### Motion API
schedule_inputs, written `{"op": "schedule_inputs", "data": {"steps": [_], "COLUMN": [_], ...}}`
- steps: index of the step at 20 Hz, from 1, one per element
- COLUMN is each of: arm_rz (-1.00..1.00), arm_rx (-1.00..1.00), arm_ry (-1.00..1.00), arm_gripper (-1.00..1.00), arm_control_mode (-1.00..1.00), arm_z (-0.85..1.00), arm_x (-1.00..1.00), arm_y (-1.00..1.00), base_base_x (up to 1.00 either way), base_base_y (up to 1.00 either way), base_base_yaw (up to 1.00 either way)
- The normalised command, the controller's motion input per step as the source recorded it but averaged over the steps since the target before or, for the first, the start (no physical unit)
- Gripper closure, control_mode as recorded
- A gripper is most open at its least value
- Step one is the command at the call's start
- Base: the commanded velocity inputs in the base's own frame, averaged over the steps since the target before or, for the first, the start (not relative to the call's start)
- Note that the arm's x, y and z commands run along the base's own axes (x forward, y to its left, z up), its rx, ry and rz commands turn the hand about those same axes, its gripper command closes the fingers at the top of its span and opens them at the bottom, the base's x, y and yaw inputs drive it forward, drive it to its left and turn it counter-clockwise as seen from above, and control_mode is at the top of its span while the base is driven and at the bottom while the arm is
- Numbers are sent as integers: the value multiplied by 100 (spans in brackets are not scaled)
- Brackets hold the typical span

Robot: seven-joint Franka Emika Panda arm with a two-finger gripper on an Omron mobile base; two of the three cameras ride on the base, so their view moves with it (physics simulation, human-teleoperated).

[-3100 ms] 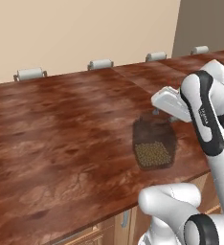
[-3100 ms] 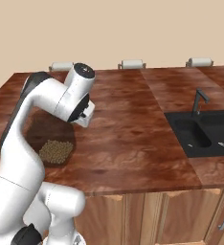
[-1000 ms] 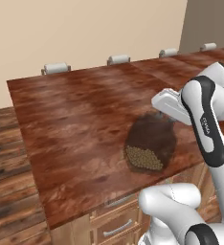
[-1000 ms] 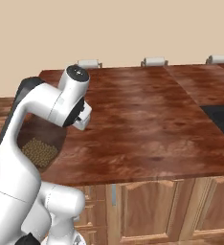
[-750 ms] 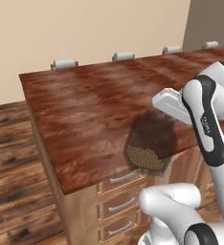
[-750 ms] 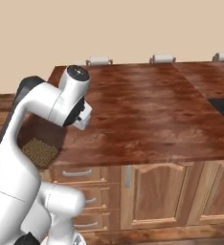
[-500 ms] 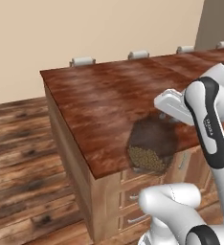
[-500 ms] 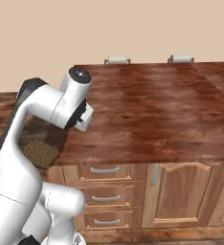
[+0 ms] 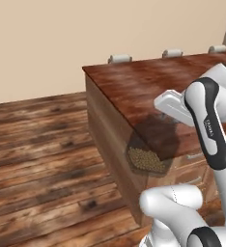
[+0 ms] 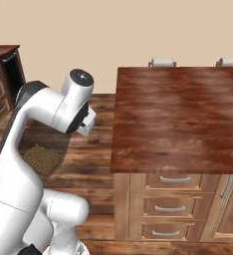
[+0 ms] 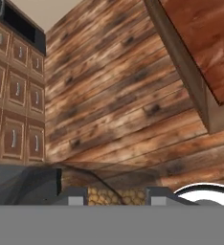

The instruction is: Pick the jar and jar from the dining table and place them in the open cabinet. Close the cabinet after placing the objects.

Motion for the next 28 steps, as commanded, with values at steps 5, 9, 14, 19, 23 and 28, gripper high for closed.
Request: {"op": "schedule_inputs", "data": {"steps": [5, 9, 14, 19, 23, 28], "arm_rz": [0, 0, 0, 0, 0, 0], "arm_rx": [0, 0, 0, 0, 0, 0], "arm_ry": [0, 0, 0, 0, 0, 0], "arm_gripper": [100, 100, 100, 100, 100, 100], "arm_control_mode": [100, 100, 100, 100, 100, 100], "arm_z": [0, 0, 0, 0, 0, 0], "arm_x": [0, 0, 0, 0, 0, 0], "arm_y": [0, 0, 0, 0, 0, 0], "base_base_x": [12, 40, 89, 100, 100, 100], "base_base_y": [100, 100, 88, 0, 0, 9], "base_base_yaw": [1, 2, 0, 2, 0, 6]}}
